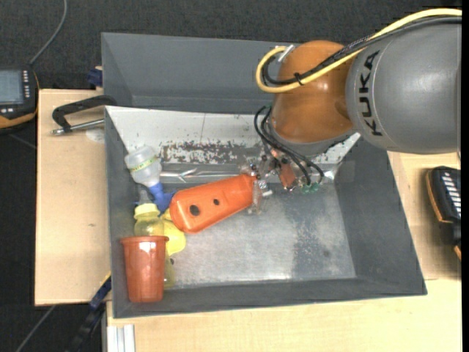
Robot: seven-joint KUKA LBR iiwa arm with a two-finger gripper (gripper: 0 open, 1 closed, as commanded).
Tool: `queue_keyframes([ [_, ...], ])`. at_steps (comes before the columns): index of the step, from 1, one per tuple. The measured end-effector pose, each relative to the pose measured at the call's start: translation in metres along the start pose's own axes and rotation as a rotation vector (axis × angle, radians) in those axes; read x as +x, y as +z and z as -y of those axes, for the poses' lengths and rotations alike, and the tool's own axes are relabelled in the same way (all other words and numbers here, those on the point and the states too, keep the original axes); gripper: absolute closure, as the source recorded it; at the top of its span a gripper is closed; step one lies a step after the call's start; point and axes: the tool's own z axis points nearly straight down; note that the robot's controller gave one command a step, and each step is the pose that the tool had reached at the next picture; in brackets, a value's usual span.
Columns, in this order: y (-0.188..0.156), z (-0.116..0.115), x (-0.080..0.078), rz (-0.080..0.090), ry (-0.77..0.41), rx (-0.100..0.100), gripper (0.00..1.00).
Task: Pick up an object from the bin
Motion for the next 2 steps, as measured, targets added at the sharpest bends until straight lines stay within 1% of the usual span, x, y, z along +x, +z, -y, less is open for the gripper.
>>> queue_keyframes([
  [1, 0.000, 0.000, 0.000, 0.000, 0.000, 0.000, 1.00],
  [2, -0.036, 0.002, 0.008, 0.002, -0.019, -0.001, 1.00],
])
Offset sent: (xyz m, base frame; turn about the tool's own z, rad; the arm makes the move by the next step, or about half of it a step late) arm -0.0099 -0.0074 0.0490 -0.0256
